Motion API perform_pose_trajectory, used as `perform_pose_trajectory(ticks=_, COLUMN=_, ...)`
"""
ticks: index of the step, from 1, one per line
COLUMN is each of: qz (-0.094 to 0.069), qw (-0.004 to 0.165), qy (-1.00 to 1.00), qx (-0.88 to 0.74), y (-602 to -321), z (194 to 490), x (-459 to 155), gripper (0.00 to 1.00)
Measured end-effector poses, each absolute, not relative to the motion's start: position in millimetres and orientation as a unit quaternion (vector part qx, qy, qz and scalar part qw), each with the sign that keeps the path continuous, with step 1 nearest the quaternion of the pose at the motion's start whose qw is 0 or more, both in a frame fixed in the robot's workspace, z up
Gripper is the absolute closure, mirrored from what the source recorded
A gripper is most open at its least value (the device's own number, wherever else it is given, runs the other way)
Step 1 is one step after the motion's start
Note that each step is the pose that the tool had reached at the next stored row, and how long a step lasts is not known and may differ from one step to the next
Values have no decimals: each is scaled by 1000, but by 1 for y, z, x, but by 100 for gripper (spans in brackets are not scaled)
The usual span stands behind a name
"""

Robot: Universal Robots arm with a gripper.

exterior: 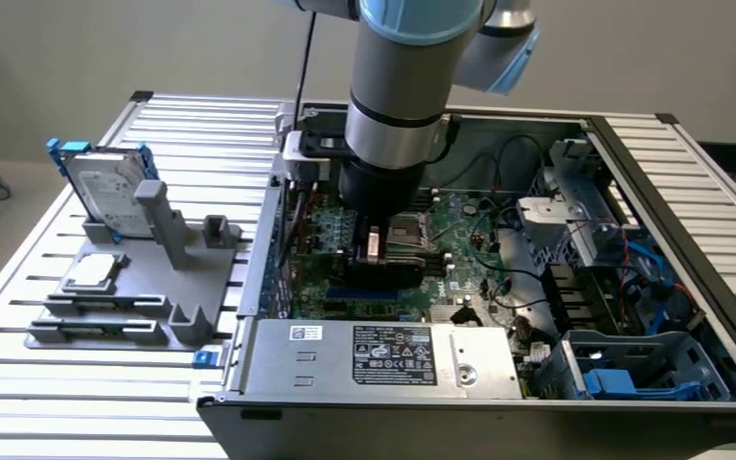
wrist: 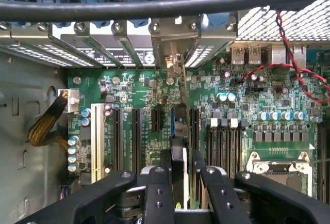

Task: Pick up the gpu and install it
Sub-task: 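Insert the gpu into the slot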

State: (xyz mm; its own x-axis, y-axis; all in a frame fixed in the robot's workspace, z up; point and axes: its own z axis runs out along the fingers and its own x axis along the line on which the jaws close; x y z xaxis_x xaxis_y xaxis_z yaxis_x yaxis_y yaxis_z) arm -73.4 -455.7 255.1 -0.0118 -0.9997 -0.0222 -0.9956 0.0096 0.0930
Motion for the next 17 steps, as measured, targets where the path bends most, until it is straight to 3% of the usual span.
perform_pose_trajectory(ticks=17, qz=-22, qw=44, qy=-711, qx=701, y=-451, z=257, x=-74, gripper=74)
